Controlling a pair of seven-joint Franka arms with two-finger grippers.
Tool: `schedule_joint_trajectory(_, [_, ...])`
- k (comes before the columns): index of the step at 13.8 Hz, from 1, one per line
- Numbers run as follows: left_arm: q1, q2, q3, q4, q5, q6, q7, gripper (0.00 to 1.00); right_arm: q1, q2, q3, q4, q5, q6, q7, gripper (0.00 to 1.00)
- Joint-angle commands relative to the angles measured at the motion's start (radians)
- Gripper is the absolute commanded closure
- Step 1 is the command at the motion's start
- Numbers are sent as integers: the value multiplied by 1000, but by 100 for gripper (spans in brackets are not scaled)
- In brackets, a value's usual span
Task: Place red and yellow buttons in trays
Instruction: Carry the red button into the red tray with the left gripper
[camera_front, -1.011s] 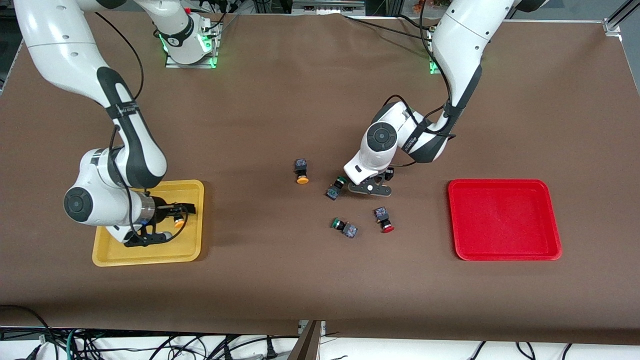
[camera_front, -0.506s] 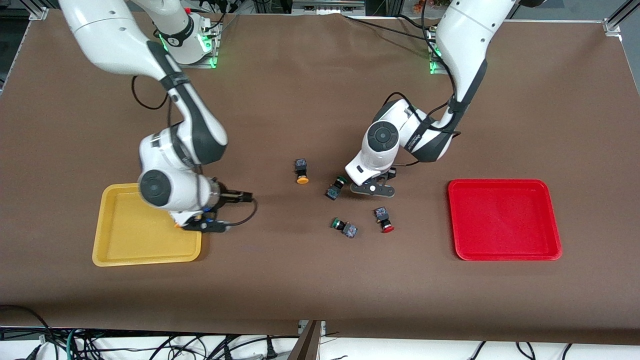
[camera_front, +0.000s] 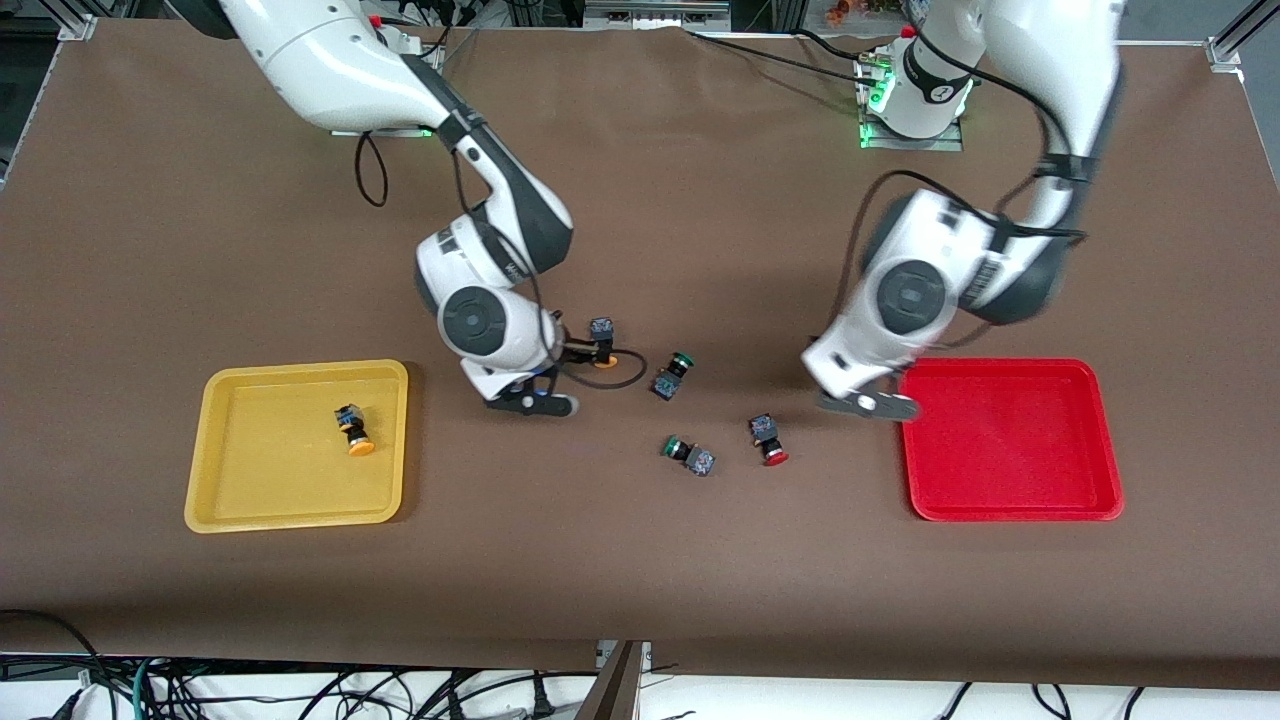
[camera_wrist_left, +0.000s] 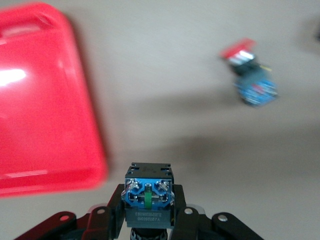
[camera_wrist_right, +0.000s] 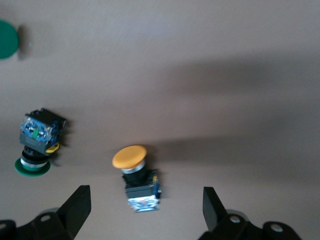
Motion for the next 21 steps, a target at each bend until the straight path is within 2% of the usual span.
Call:
schedule_joint_trajectory(1, [93, 30, -18, 40, 16, -12, 123, 90, 33, -6, -6, -72, 11, 78, 25, 1])
schedule_joint_trajectory(4, [154, 84, -18, 0, 16, -2, 236, 87, 69, -6, -11, -107, 2, 104, 27, 1])
schedule_joint_trajectory(7, [164, 122, -15, -27, 25, 95, 258, 87, 84, -6, -12, -190, -2, 218, 31, 1])
schedule_joint_trajectory(9, [197, 158, -17, -29, 69, 144, 325, 86, 101, -6, -14, -208, -7, 242, 54, 4])
schedule_joint_trajectory(10, [213, 165, -17, -29, 69, 162, 365, 86, 101, -6, -21, -208, -7, 242, 54, 17])
schedule_joint_trajectory(13, [242, 181, -17, -26, 69, 194, 441, 82, 90, -13, -32, -205, -9, 228, 40, 70])
schedule_joint_trajectory(14, [247, 191, -17, -27, 69, 208, 441, 78, 90, -22, -38, -202, -9, 220, 36, 84])
schedule_joint_trajectory(15, [247, 193, -17, -27, 69, 210, 441, 71, 90, -32, -49, -199, -9, 205, 31, 95])
schedule_joint_trajectory(16, [247, 193, -17, -27, 69, 210, 441, 44, 90, -42, -66, -195, -9, 181, 17, 100])
schedule_joint_trajectory(17, [247, 191, -17, -26, 69, 210, 442, 0, 89, -62, -90, -193, -9, 144, -21, 100])
schedule_joint_trajectory(21, [242, 133, -26, -17, 68, 175, 421, 0, -11, -127, -179, -139, -7, -89, -327, 100])
